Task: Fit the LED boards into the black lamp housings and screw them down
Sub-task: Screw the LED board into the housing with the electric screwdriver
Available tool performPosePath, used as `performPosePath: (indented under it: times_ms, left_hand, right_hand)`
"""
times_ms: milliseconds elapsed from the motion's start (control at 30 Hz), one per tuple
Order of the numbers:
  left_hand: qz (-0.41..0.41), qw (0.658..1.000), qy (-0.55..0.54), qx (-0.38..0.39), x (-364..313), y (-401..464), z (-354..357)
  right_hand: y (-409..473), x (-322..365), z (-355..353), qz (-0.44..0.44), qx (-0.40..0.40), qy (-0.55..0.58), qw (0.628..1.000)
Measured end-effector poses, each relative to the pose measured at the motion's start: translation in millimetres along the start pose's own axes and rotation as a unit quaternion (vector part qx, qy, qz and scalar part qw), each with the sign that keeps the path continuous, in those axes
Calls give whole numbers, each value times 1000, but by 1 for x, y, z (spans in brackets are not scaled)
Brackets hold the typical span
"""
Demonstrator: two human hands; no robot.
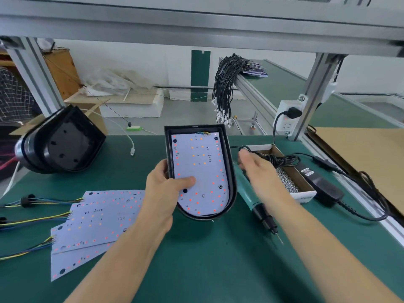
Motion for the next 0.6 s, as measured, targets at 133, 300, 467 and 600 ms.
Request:
performPosePath:
  times_ms: [133,300,467,600]
  left_hand:
    - [22,999,-2,44,2,-13,15]
    - [-184,948,-178,190,-9,-7,32]
    - [-316,886,-302,155,-17,42,39]
    - [-275,899,-335,72,-21,79,43]
  right_hand:
    - [-20,7,5,62,146,290,944]
    - [-29,4,-9,75,162,304,936]
    - [-45,-3,-27,93,261,285,918]
    - [-56,-16,-54,107,342,277,892]
Point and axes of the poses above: each hand's wrist, its own y-axis towards the middle knuckle, its own z-axis out of the palm, x = y × z, the point moved 2 cm from there along y, towards the middle knuckle, and after that the axes turned 2 degrees about x, right-handed, at the moved point
